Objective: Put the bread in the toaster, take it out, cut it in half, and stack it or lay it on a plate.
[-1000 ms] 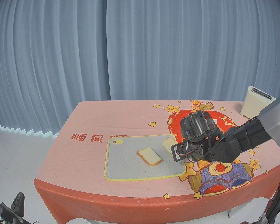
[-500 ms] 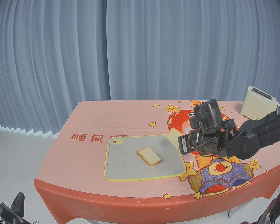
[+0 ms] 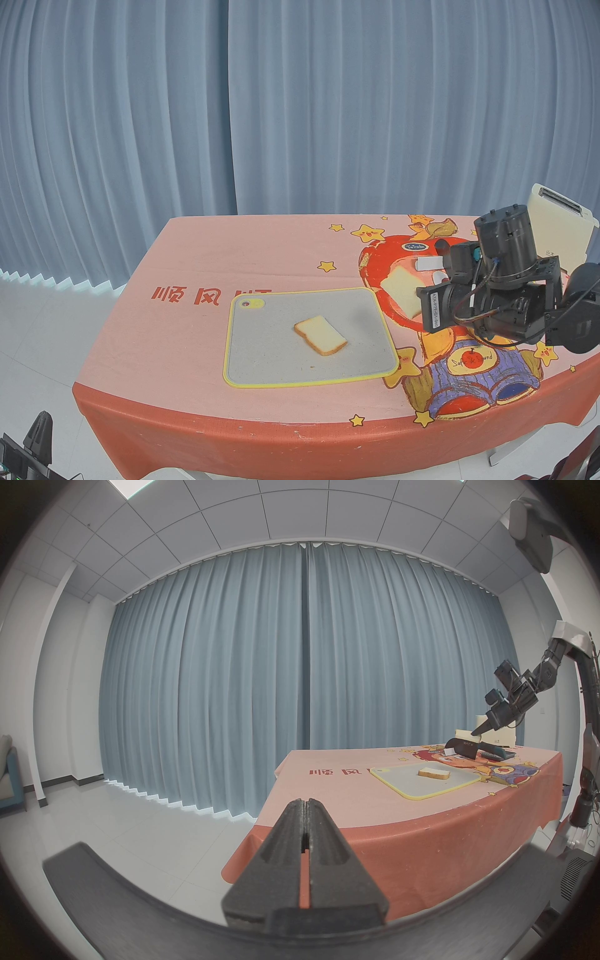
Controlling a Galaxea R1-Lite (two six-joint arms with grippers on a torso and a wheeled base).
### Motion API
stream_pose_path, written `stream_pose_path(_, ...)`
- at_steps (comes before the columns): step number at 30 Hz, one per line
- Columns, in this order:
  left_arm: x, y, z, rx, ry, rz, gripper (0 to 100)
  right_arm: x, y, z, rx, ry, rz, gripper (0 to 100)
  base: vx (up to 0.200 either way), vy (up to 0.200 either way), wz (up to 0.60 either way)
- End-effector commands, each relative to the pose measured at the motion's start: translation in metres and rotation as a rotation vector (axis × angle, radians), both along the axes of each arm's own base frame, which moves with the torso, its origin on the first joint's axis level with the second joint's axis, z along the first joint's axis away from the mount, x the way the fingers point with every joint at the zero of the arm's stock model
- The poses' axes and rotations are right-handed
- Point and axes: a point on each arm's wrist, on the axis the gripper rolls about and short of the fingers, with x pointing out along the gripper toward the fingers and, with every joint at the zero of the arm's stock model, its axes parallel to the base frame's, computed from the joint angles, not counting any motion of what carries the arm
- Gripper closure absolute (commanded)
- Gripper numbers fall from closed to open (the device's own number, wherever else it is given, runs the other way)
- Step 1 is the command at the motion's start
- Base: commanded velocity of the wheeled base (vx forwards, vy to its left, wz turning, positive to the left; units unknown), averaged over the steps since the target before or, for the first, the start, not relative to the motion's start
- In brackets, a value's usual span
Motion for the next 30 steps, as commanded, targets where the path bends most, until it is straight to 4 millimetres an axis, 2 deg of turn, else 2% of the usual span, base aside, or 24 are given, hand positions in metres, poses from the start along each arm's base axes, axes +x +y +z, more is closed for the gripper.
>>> stream_pose_path(1, 0.0, 0.0, -0.005, 0.0, 0.001, 0.0, 100, -0.016, -0.011, 0.016, 0.031, -0.046, 0.003, 100, 0.0, 0.0, 0.0)
stream_pose_path(9, 0.0, 0.0, -0.005, 0.0, 0.001, 0.0, 100, -0.038, -0.027, 0.021, 0.051, -0.06, 0.012, 100, 0.0, 0.0, 0.0)
stream_pose_path(11, 0.0, 0.0, -0.005, 0.0, 0.001, 0.0, 100, -0.048, -0.038, 0.022, 0.056, -0.07, 0.003, 100, 0.0, 0.0, 0.0)
stream_pose_path(19, 0.0, 0.0, -0.005, 0.0, 0.001, 0.0, 100, -0.072, -0.059, 0.024, 0.08, -0.09, 0.002, 100, 0.0, 0.0, 0.0)
stream_pose_path(30, 0.0, 0.0, -0.005, 0.001, 0.001, 0.002, 100, -0.079, -0.063, 0.026, 0.087, -0.104, 0.012, 100, 0.0, 0.0, 0.0)
